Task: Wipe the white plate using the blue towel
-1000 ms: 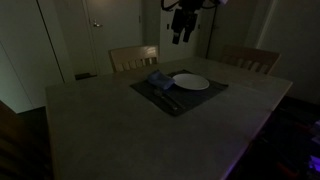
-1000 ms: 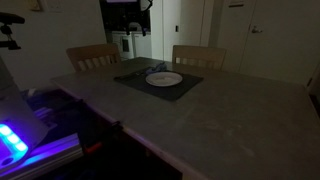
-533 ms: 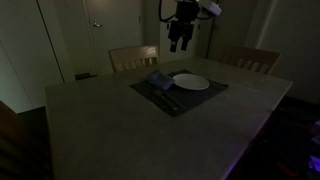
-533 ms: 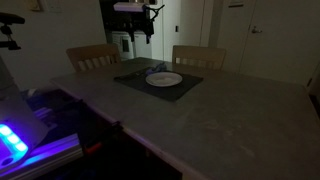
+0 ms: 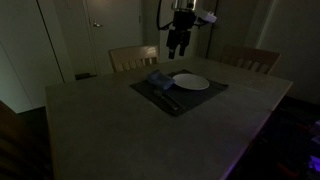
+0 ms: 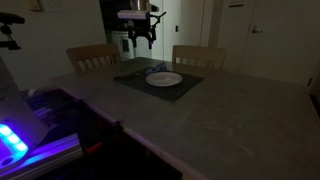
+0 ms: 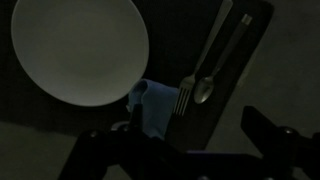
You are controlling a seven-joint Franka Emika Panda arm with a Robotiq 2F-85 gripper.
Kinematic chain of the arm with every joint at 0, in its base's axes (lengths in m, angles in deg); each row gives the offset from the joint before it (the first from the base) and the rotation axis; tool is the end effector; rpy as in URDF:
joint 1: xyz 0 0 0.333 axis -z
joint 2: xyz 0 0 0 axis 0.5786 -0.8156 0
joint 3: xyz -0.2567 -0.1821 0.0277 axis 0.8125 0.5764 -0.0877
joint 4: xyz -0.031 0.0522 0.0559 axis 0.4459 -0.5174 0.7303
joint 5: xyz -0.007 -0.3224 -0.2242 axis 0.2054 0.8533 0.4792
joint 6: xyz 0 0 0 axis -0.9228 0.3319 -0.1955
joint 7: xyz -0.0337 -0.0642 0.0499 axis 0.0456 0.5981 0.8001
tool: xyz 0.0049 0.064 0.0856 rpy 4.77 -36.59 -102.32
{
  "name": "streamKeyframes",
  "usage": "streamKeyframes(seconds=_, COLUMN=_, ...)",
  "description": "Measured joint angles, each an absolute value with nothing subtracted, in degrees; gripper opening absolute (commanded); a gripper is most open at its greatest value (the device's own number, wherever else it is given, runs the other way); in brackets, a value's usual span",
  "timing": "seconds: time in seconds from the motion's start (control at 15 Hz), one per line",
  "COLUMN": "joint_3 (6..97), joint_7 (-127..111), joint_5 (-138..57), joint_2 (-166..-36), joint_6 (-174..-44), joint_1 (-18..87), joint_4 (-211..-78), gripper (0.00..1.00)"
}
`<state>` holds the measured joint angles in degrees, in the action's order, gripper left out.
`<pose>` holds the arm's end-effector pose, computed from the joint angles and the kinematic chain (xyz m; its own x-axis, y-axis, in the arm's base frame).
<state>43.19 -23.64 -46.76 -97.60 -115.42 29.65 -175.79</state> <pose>0.5617 0.0952 0.3018 0.9480 0.3071 0.0839 0.3112 -0.9495 -0.0398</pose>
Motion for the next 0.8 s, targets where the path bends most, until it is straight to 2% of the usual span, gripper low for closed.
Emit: streamKeyframes(seconds=0.8, joint_3=42.87, joint_7=-24.98, joint_5=-45.74, joint_2=-116.09, joint_6=-121.26, joint_1=34.05, joint_4=-158.48, gripper=1.0)
